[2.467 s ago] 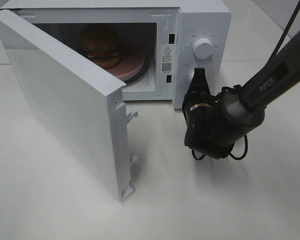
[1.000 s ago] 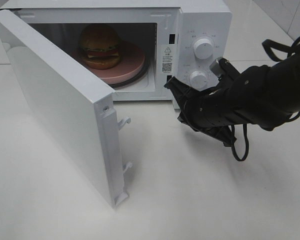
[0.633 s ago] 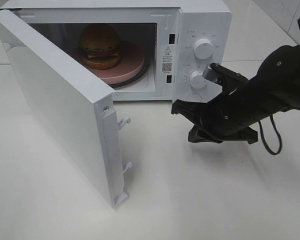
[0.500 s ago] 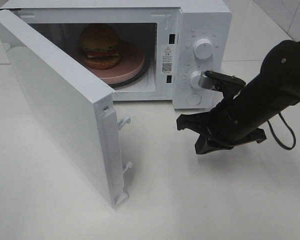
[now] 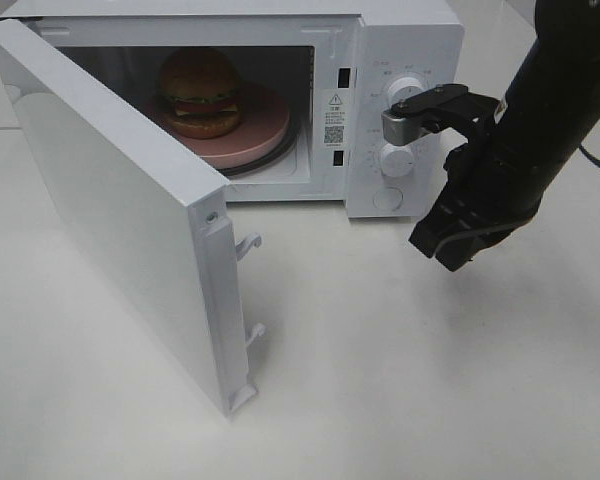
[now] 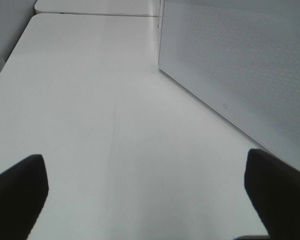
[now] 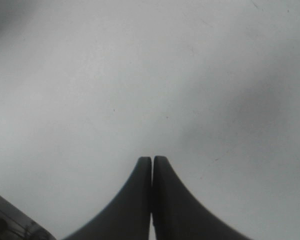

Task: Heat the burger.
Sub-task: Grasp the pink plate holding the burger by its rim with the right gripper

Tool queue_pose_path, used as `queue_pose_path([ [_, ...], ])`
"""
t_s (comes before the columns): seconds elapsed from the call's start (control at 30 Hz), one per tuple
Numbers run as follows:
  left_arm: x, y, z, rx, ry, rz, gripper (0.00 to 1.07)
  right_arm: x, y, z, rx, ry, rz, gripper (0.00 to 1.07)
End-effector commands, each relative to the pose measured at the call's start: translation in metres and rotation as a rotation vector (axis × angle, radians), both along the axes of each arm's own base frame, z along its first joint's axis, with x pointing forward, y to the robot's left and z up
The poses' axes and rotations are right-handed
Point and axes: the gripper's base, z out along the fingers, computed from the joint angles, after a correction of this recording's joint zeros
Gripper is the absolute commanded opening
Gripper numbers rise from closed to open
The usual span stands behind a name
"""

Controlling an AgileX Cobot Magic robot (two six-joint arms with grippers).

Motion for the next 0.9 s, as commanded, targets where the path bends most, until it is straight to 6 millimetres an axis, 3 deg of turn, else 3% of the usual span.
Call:
queue_pose_path([
  [0.03, 0.0005, -0.0001, -0.0003, -0.006, -0.012, 0.006, 1.0, -0.0025, -0.0019, 0.0136, -0.043, 0.027, 0.27, 0.03],
  [0.07, 0.0005, -0.0001, -0.0003, -0.006, -0.012, 0.006, 1.0, -0.0025, -0.0019, 0.0136, -0.043, 0.027, 0.27, 0.03],
  [0.13, 0.0005, -0.0001, -0.0003, -0.006, -0.012, 0.006, 1.0, -0.0047, -0.0024, 0.0153, -0.061, 0.032, 0.474, 0.04],
  [0.17, 0.0005, -0.0001, -0.0003, -0.006, -0.012, 0.006, 1.0, -0.0047, -0.0024, 0.0153, -0.061, 0.032, 0.474, 0.04],
  [0.2, 0.0005, -0.0001, -0.0003, -0.006, -0.012, 0.006, 1.0, -0.0061, -0.0035, 0.0152, -0.077, 0.031, 0.624, 0.05],
  [0.23, 0.0005, -0.0001, -0.0003, -0.006, -0.012, 0.006, 1.0, -0.0061, -0.0035, 0.0152, -0.077, 0.031, 0.624, 0.05],
  [0.27, 0.0005, -0.0001, -0.0003, -0.006, -0.012, 0.006, 1.0, -0.0063, -0.0035, 0.0152, -0.082, 0.016, 0.749, 0.06],
  [0.33, 0.0005, -0.0001, -0.0003, -0.006, -0.012, 0.006, 1.0, -0.0063, -0.0035, 0.0152, -0.085, 0.008, 0.804, 0.06],
  [0.37, 0.0005, -0.0001, -0.0003, -0.006, -0.012, 0.006, 1.0, -0.0063, -0.0035, 0.0152, -0.092, -0.01, 0.935, 0.08],
  [0.5, 0.0005, -0.0001, -0.0003, -0.006, -0.012, 0.006, 1.0, -0.005, -0.003, 0.0153, -0.106, -0.057, 1.153, 0.12],
  [0.67, 0.0005, -0.0001, -0.0003, -0.006, -0.012, 0.006, 1.0, -0.0021, -0.0024, 0.0154, -0.127, -0.106, 1.272, 0.18],
  [0.9, 0.0005, -0.0001, -0.0003, -0.006, -0.012, 0.006, 1.0, 0.0017, -0.0004, 0.0159, -0.143, -0.157, 1.283, 0.28],
])
